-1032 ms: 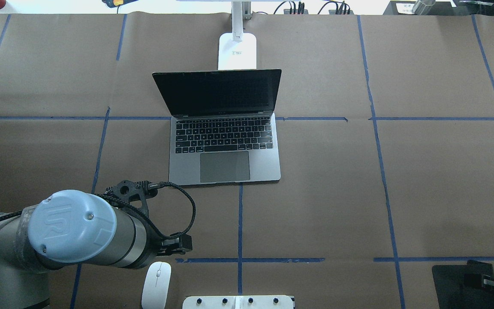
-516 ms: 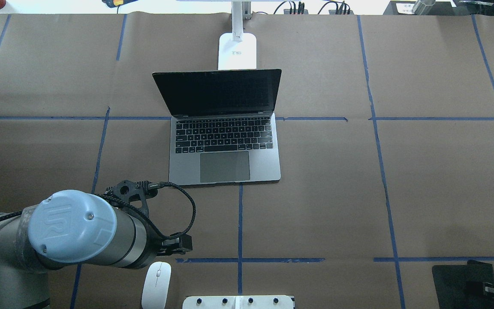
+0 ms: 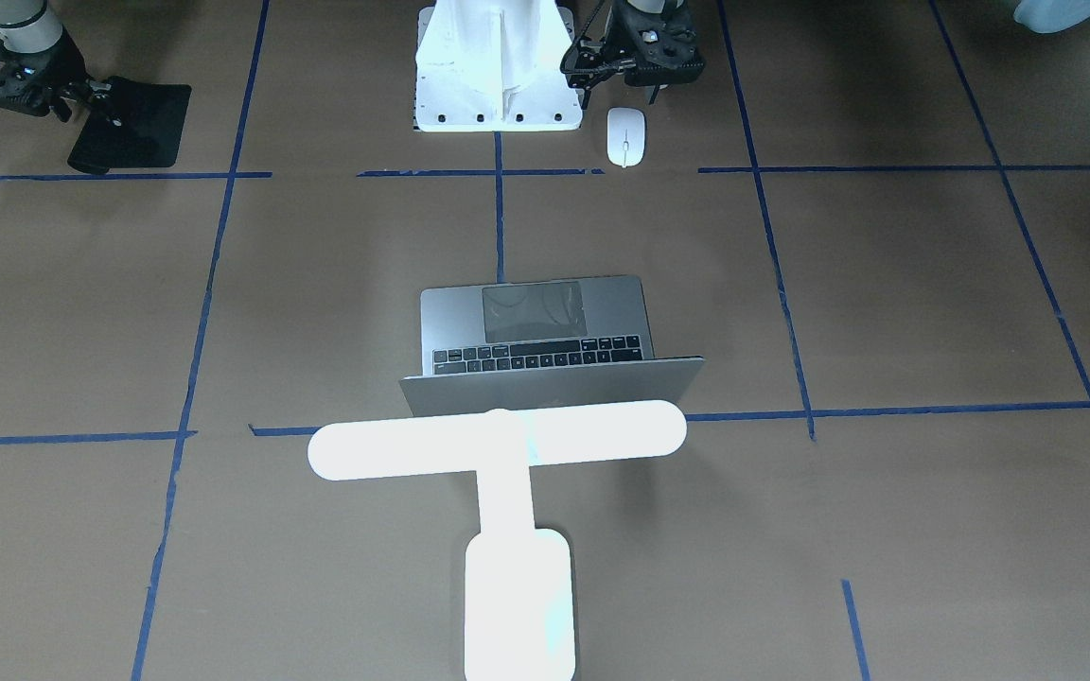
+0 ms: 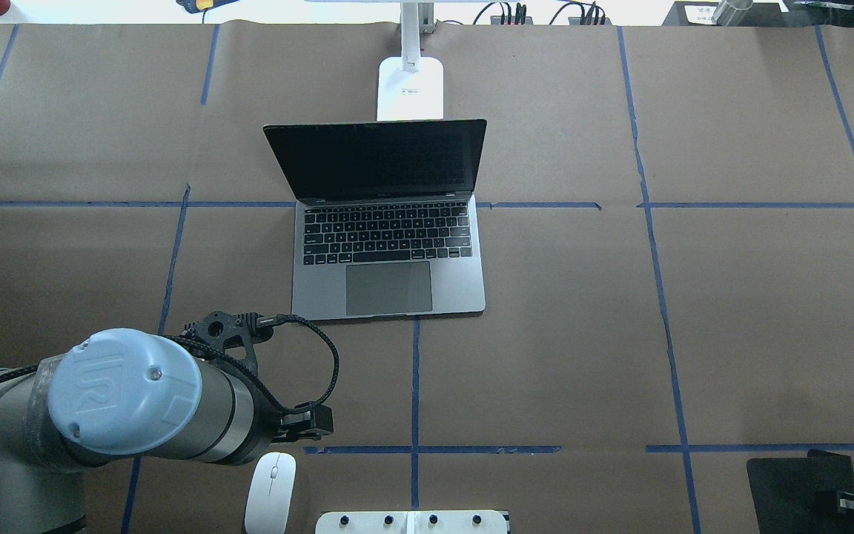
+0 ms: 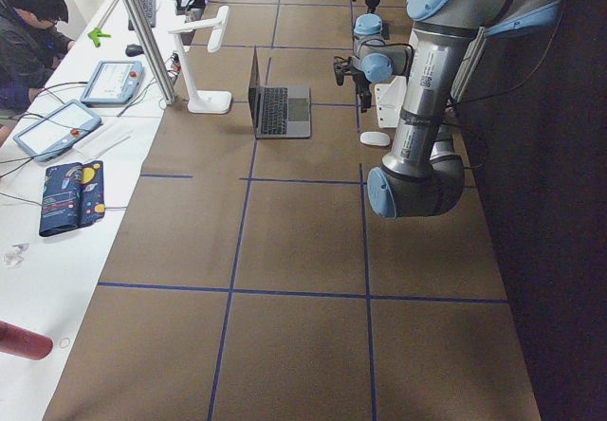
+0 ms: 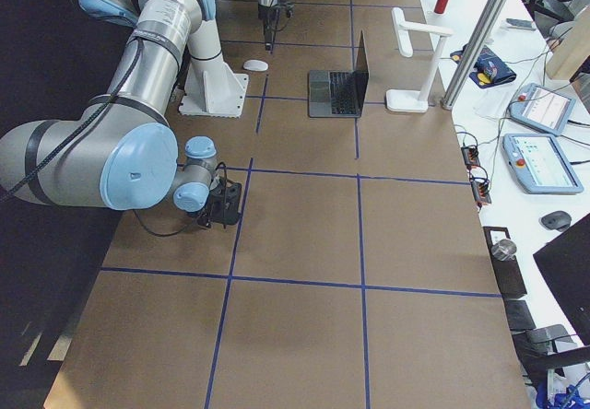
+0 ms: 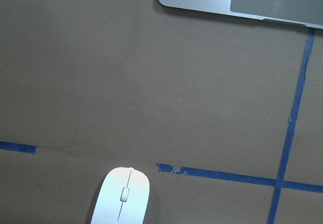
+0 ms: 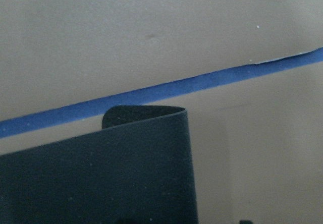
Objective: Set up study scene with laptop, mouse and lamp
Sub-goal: 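Grasp the black mouse pad with the right gripper near the robot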
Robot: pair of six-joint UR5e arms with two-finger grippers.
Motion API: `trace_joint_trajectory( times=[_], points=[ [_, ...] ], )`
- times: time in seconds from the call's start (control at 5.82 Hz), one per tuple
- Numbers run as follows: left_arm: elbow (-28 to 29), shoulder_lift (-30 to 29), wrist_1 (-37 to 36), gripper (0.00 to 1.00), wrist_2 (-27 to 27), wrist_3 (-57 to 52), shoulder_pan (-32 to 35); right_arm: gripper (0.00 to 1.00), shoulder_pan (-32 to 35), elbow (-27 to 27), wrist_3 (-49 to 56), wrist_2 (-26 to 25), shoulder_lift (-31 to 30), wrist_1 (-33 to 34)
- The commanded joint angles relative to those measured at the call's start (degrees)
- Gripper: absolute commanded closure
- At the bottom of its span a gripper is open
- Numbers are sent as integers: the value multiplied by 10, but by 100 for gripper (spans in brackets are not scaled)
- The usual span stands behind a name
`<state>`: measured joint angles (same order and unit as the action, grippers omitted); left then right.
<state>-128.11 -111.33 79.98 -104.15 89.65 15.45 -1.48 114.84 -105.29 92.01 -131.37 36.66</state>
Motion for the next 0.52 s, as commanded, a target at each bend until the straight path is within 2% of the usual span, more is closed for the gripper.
trace_joint_trajectory(
  times=[0.0,0.34],
  points=[
    [0,0,0,0,0,0,0,60,0,-2,0,0,-3,-1],
    [-1,0,0,0,1,0,0,76,0,-3,0,0,-5,0]
  ],
)
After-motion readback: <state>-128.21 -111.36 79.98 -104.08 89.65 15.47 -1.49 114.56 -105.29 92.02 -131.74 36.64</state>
